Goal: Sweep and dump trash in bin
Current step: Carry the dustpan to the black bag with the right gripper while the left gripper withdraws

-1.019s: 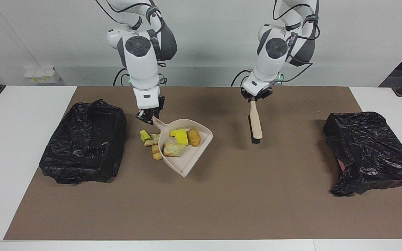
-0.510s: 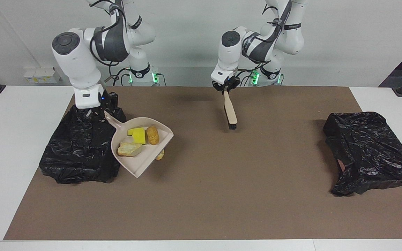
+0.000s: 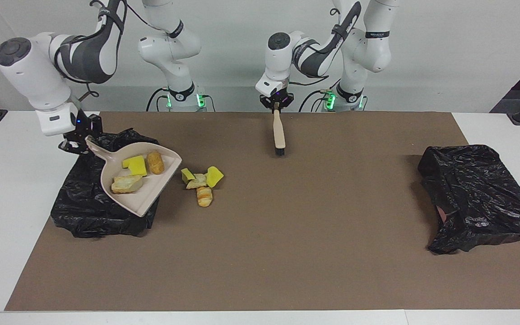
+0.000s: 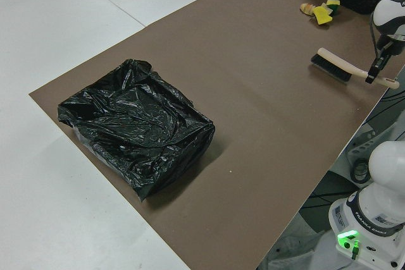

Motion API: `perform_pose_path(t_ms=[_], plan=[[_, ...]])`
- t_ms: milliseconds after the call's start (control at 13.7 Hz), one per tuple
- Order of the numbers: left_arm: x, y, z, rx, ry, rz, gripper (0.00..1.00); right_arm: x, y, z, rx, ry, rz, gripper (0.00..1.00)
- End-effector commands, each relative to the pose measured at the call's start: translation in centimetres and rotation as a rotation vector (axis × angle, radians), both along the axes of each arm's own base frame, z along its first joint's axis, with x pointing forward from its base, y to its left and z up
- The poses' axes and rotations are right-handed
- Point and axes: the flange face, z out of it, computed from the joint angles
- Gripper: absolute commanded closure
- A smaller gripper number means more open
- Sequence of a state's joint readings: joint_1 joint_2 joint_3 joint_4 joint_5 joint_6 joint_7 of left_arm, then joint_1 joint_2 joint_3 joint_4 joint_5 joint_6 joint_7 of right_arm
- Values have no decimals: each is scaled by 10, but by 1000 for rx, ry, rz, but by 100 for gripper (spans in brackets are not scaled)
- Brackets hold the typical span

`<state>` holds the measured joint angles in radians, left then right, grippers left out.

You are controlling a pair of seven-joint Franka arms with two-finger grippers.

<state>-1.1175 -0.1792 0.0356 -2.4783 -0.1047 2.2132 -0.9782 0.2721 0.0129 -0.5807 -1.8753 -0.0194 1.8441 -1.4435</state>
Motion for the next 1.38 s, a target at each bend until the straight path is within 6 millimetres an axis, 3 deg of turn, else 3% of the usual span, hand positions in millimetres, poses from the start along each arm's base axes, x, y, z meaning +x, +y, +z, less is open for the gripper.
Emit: perform_pose_path(t_ms=[0, 146, 218, 437, 582, 801, 946, 1310], plan=[[-1, 2, -8, -19, 6, 4, 100, -18, -49, 13, 10, -15, 64, 100], [0, 1, -25, 15, 20, 8, 100, -29, -76, 17, 0, 6, 88, 100], [2, 0, -26, 11, 18, 11, 100, -31, -80, 23, -35, 23, 112, 100], [11, 2, -27, 11, 19, 21, 69, -23, -71, 31, -220, 97, 203, 100], [21, 3, -23, 5, 21, 15, 0, -13, -54, 33, -328, 145, 285, 100], [63, 10, 4, -20, 24, -25, 0, 5, -11, 40, -483, 196, 438, 100], [103, 27, 25, -23, 30, -47, 0, 14, 17, 47, -570, 208, 523, 100], [219, 106, 85, -50, -96, -97, 0, 19, 37, 58, -699, 230, 588, 100]])
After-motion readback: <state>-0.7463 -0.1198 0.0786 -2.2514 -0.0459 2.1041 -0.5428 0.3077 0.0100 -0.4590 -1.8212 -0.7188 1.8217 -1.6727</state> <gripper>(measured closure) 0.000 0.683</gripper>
